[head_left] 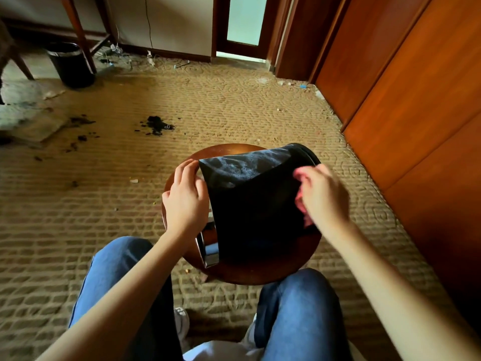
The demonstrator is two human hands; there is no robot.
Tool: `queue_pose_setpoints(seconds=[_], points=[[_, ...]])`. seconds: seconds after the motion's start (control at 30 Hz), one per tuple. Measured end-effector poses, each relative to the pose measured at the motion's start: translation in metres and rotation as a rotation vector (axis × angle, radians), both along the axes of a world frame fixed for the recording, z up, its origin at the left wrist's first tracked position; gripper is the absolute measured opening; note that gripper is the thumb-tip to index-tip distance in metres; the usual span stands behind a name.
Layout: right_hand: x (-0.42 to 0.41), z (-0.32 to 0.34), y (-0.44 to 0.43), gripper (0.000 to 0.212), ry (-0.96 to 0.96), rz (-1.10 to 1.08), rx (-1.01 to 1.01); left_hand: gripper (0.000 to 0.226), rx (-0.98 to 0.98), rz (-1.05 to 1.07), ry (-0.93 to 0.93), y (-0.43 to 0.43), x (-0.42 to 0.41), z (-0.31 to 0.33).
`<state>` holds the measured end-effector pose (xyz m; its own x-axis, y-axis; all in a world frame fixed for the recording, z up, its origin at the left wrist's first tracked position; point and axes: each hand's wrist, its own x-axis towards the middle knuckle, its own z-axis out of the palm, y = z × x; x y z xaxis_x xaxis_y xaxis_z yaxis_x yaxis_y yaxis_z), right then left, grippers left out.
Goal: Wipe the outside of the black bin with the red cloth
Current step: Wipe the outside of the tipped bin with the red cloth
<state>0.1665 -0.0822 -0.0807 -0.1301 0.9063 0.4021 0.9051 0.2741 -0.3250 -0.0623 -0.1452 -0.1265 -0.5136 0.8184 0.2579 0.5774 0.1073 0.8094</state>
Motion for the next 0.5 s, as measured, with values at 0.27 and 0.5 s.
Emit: queue_pose_setpoints(seconds=[0.27,0.5], points=[[-0.092,-0.014,-0.061,0.027,-0.02,0.343,0.154,0.054,0.061,0.003,-0.066,0.004,0.0,0.002],[-0.035,0.001,-0.015,0.027,-0.121,0.172,0.047,0.053,0.073,-0.017,-0.086,0.004,-0.005,0.001]])
